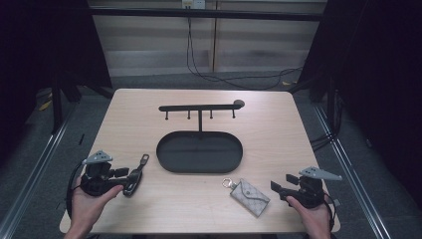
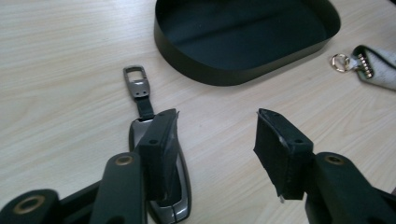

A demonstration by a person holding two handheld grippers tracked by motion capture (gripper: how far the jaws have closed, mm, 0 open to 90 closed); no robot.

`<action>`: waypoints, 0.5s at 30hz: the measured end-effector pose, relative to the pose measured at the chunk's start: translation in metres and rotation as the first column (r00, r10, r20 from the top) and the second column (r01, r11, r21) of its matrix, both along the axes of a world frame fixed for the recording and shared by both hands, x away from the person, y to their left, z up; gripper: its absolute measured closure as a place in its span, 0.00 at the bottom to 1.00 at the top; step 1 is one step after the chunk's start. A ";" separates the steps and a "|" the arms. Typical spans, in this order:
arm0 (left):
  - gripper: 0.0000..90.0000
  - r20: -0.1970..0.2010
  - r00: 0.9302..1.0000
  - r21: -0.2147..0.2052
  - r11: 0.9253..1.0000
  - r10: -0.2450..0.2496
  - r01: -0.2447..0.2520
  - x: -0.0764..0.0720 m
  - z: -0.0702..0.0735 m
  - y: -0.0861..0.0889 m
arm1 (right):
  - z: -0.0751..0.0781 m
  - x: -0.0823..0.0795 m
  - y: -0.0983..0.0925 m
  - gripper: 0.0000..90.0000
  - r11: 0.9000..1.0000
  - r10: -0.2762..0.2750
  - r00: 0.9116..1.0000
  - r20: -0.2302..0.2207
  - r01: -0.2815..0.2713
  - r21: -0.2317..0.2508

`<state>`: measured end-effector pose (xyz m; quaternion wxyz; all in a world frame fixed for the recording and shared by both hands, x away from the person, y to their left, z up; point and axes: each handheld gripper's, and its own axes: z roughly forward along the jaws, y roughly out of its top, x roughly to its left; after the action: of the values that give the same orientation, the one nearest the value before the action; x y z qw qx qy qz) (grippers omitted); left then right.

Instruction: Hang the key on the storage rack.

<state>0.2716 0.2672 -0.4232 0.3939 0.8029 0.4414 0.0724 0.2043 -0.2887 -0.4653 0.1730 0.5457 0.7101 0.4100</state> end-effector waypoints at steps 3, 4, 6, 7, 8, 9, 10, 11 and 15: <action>0.57 -0.018 1.000 0.017 1.000 0.001 0.000 0.004 0.003 0.000 | 0.000 0.000 0.000 0.33 1.000 0.002 1.000 -0.001 -0.002 0.008; 0.57 -0.020 1.000 0.030 1.000 0.000 0.001 0.007 0.003 0.001 | 0.000 0.000 0.000 0.33 1.000 0.005 1.000 -0.002 -0.005 0.006; 0.58 -0.026 1.000 0.050 0.999 0.012 -0.010 0.012 0.004 -0.001 | 0.000 0.000 0.000 0.33 1.000 0.009 1.000 -0.005 -0.009 0.007; 0.58 -0.026 1.000 0.058 0.998 0.015 -0.013 0.015 0.005 -0.002 | -0.001 0.000 0.000 0.33 1.000 0.010 1.000 -0.006 -0.010 0.007; 0.58 -0.041 0.999 0.069 0.998 0.003 -0.001 0.018 0.006 -0.002 | -0.001 0.001 0.000 0.33 1.000 0.012 1.000 -0.008 -0.012 0.007; 0.60 -0.047 0.999 0.083 0.997 0.003 0.001 0.021 0.007 -0.003 | -0.001 0.001 0.000 0.33 1.000 0.013 1.000 -0.010 -0.013 0.007; 0.60 -0.047 0.999 0.108 0.994 0.005 0.000 0.025 0.008 -0.005 | -0.002 0.002 0.000 0.32 1.000 0.014 1.000 -0.014 -0.014 0.008; 0.61 -0.053 0.999 0.116 0.993 0.003 0.004 0.028 0.008 -0.006 | -0.002 0.002 0.000 0.33 1.000 0.014 1.000 -0.016 -0.013 0.007; 0.62 -0.094 0.996 0.146 0.989 -0.006 0.020 0.042 0.007 -0.009 | -0.001 0.001 0.001 0.33 1.000 0.016 1.000 -0.013 -0.016 -0.003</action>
<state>0.3138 0.2578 -0.4161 0.3130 0.8352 0.4476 0.0646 0.2050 -0.2875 -0.4664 0.1661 0.5425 0.7161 0.4067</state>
